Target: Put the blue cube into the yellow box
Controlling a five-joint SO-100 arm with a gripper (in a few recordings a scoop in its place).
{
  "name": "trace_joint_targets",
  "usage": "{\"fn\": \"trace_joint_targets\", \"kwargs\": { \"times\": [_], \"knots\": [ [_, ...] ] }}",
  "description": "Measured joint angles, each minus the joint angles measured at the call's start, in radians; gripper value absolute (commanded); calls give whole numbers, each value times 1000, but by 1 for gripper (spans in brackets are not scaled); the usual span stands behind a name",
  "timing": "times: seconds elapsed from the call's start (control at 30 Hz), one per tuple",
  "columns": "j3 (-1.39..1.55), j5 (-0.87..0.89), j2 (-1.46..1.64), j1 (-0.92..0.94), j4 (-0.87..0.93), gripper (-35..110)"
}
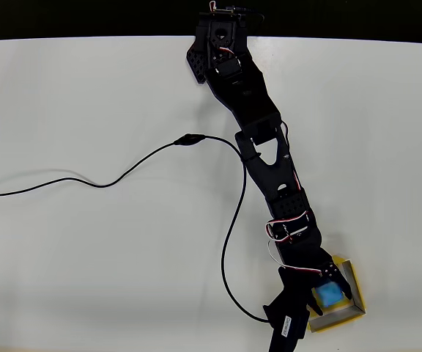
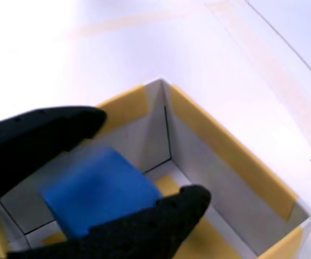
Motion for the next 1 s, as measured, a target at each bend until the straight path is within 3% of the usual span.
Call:
{"fn": "trace_joint_targets", "kwargs": {
  "times": [0.13, 0.33, 0.63, 1.0],
  "knots": [
    [0, 8, 0, 0, 6, 38],
    [0, -31, 2, 0, 12, 23],
    [15, -63, 141, 23, 199, 13],
    [555, -43, 744, 206, 318, 5]
  ]
}}
